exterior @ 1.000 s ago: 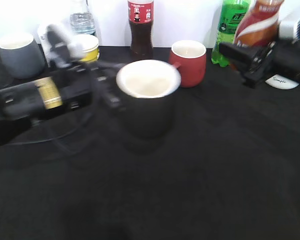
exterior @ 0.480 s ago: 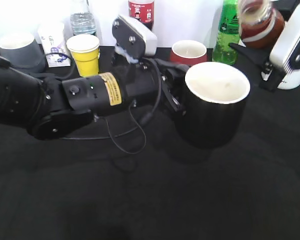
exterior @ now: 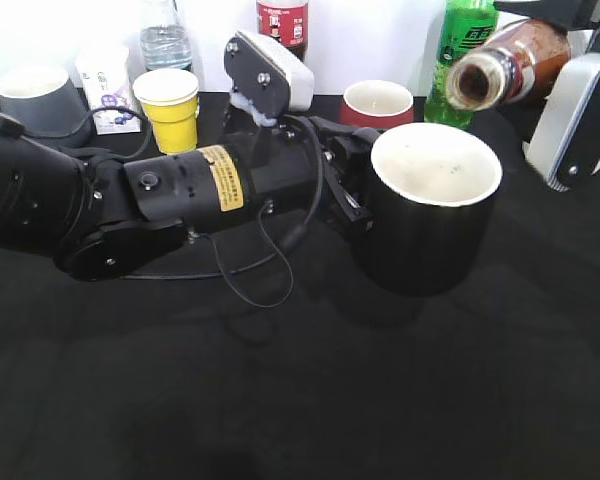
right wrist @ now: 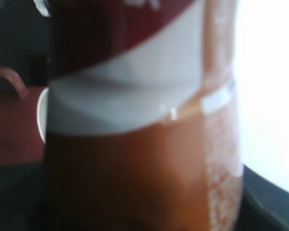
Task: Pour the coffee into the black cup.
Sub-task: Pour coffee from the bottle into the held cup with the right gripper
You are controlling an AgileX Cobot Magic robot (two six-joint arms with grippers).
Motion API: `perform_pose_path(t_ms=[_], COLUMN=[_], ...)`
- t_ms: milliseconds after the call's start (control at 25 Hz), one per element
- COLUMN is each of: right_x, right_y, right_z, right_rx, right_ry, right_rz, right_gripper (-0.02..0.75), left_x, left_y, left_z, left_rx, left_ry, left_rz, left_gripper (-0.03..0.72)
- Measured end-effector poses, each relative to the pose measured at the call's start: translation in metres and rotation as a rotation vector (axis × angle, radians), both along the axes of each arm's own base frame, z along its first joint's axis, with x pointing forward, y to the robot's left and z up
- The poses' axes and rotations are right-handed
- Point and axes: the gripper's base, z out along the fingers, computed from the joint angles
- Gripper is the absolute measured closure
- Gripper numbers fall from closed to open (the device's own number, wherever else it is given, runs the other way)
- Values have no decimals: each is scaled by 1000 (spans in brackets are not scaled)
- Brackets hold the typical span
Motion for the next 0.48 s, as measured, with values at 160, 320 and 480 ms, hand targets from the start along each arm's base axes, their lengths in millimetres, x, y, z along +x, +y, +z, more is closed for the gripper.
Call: perform_pose_path(t_ms=[160, 320, 480], right_x=[2, 2, 3], right_y=[-2, -3, -4], right_z=[2, 2, 3], right_rx=[-43, -72, -110], right_ry=[-62, -92, -135], right_rz=[-30, -40, -57], right_gripper=[206, 206, 206], left_x=[0, 0, 0], left_y=[0, 0, 0], left_z=[0, 0, 0], left_rx=[-4, -5, -5], left_ry=[-2, -2, -2], left_rz=[-1, -2, -2], left_gripper=[631, 631, 631])
